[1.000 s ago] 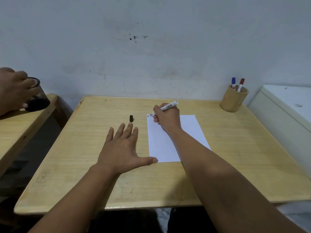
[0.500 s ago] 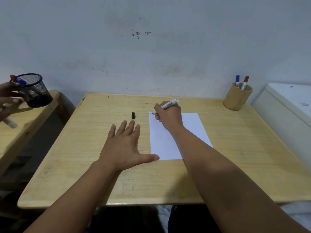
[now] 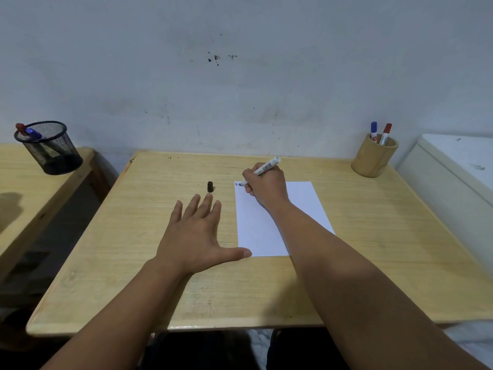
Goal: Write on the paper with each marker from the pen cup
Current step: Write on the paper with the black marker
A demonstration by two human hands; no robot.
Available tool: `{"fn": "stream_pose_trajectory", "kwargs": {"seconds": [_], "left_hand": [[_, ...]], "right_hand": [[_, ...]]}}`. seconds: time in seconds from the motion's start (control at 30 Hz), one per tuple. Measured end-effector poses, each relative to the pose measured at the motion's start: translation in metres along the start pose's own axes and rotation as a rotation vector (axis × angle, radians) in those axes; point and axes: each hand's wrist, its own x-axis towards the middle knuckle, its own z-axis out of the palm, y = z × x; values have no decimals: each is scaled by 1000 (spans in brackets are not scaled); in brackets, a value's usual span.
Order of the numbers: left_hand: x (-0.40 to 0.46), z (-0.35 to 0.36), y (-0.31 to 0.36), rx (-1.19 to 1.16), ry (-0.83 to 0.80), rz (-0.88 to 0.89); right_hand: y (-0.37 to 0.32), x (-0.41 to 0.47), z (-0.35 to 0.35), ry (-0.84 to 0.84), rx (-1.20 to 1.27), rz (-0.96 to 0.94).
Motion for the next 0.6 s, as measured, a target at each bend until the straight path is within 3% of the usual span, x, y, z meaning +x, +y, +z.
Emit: {"fn": "stream_pose_trajectory", "kwargs": {"seconds": [0.23,0.33,0.43,0.6], "left_hand": [[-4,-6,2,-86,27,13],[1,-11,4,-312,229,-90],[23,-17,4,-352,381,-175],[61,-19,-6,-237,296,-165]], "right_hand": [[-11,0,-6,1,243,82],[-31,-3,-10,-33,244,79],[-47,-8,-18,-6,178,-34],[-63,-17,-36,-110,138,-101]]}}
